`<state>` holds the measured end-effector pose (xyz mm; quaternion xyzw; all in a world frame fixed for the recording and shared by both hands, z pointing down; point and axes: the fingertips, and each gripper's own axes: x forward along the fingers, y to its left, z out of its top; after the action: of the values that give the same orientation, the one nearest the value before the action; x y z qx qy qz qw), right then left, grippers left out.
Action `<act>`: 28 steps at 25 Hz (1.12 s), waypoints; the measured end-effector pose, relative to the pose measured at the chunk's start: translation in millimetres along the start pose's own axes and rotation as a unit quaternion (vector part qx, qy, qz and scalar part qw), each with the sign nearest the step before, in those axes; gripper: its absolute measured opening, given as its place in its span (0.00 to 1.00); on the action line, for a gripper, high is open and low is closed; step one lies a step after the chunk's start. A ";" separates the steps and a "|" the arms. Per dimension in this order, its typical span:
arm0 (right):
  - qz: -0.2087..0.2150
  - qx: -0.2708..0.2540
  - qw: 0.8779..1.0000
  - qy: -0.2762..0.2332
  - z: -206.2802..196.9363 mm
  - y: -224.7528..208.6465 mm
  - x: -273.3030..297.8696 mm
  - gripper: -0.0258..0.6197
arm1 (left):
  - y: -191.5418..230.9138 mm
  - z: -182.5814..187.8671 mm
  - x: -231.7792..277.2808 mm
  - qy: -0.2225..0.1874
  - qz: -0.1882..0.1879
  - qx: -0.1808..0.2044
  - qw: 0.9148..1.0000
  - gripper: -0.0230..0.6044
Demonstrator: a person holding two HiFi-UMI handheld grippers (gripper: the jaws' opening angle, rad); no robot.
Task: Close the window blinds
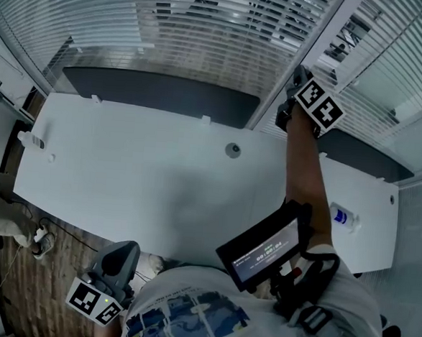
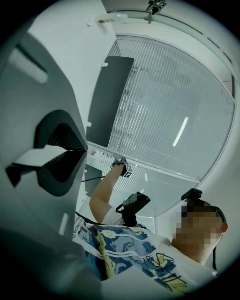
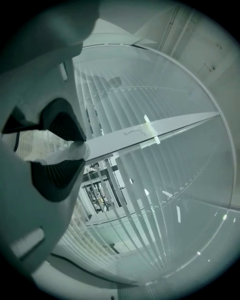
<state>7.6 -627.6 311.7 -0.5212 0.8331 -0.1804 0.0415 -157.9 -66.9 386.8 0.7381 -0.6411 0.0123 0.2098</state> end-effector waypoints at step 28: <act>0.034 0.138 0.990 0.020 0.4 -5.4 1.4 0.23 | -3.0 -3.8 -8.0 0.000 0.001 -0.001 1.000 0.05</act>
<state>11.7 -631.0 313.4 -0.4784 0.8181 -0.3023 0.1027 -155.5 -57.8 387.1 0.7371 -0.6421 0.0120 0.2105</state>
